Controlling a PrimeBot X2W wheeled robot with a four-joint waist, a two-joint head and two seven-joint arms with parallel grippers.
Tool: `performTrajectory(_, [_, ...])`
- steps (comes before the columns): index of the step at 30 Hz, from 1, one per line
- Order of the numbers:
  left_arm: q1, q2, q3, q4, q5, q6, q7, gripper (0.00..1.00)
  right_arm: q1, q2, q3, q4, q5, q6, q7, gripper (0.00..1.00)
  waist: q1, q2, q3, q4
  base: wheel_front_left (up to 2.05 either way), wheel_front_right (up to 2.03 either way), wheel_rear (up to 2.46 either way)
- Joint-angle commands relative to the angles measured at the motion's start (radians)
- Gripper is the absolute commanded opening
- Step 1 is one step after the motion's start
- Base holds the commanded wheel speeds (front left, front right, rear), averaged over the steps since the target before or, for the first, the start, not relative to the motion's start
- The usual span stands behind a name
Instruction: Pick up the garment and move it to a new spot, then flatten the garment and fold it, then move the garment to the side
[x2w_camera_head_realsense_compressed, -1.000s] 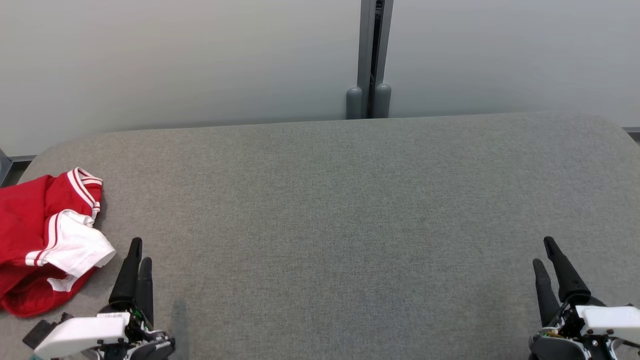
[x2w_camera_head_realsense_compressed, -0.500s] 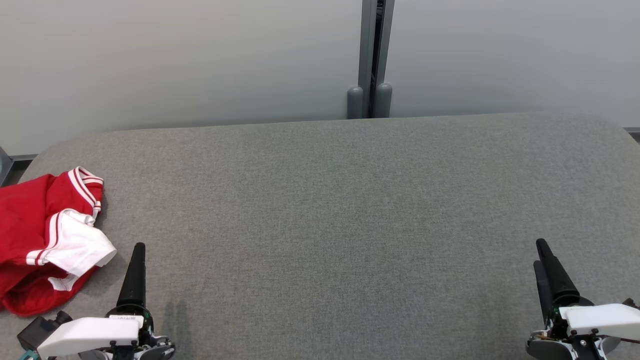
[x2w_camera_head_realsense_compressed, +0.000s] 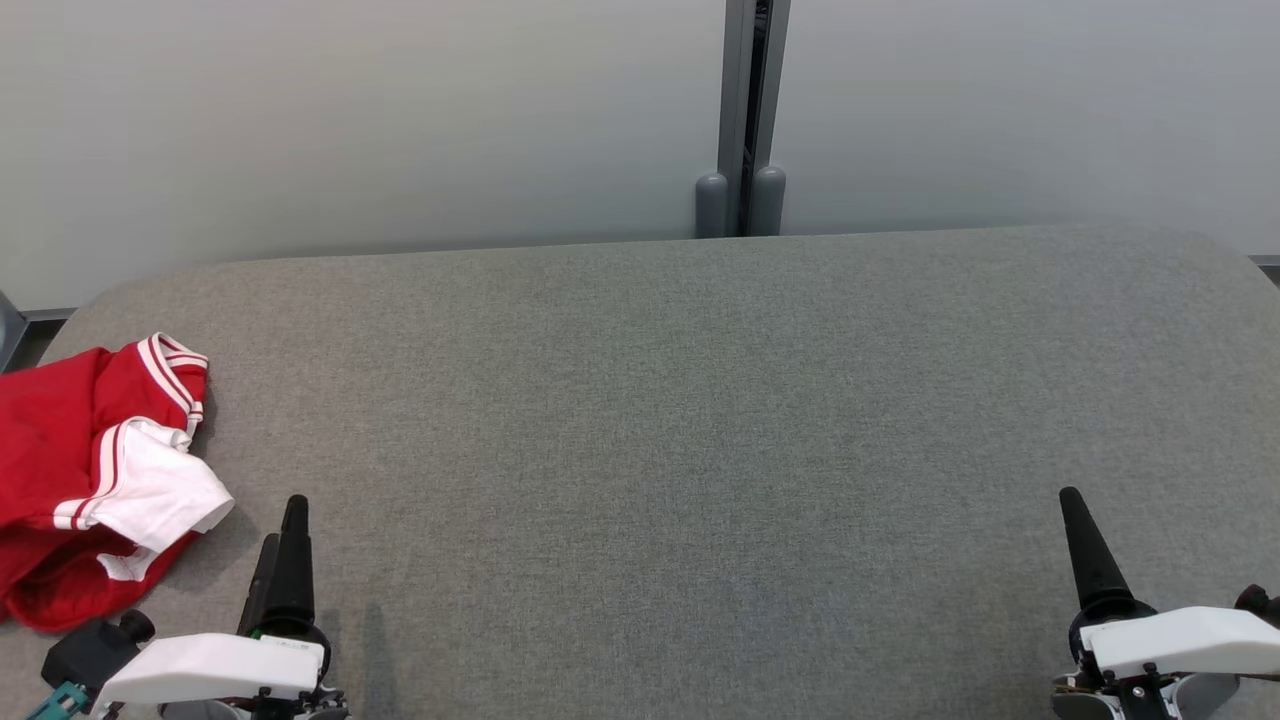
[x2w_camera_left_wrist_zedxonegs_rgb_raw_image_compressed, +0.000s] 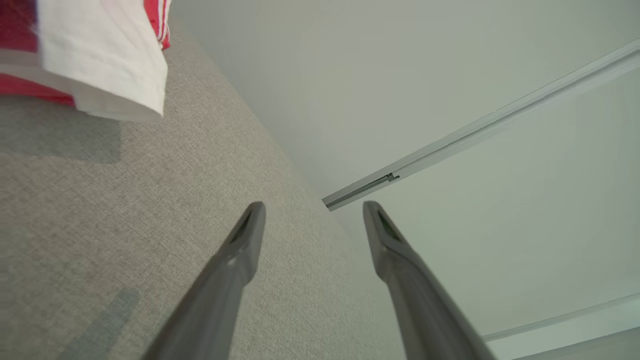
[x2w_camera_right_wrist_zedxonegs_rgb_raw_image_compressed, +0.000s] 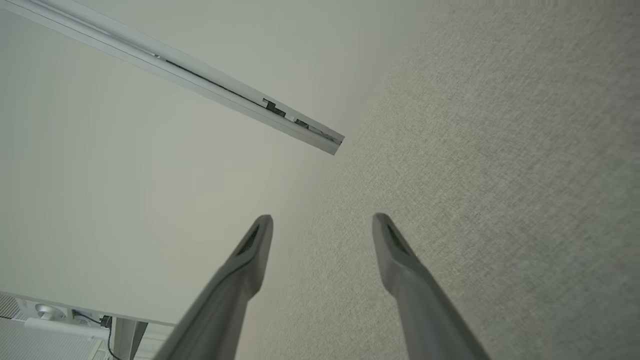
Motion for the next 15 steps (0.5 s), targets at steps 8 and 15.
performTrajectory(8, [-0.017, 0.009, -0.006, 0.005, 0.161, 0.010, -0.036, 1.00, -0.036, -0.004, -0.004, 0.004, -0.159, 0.001, -0.037, 1.00, 0.0000, 0.0000, 0.001, 0.001, 0.00, 0.00, 0.00])
performTrajectory(15, [-0.020, 0.010, -0.010, 0.029, 0.264, 0.011, -0.060, 1.00, -0.036, -0.003, 0.001, 0.009, -0.267, 0.001, -0.061, 1.00, 0.0000, 0.0000, 0.002, 0.002, 0.00, 0.00, 0.00])
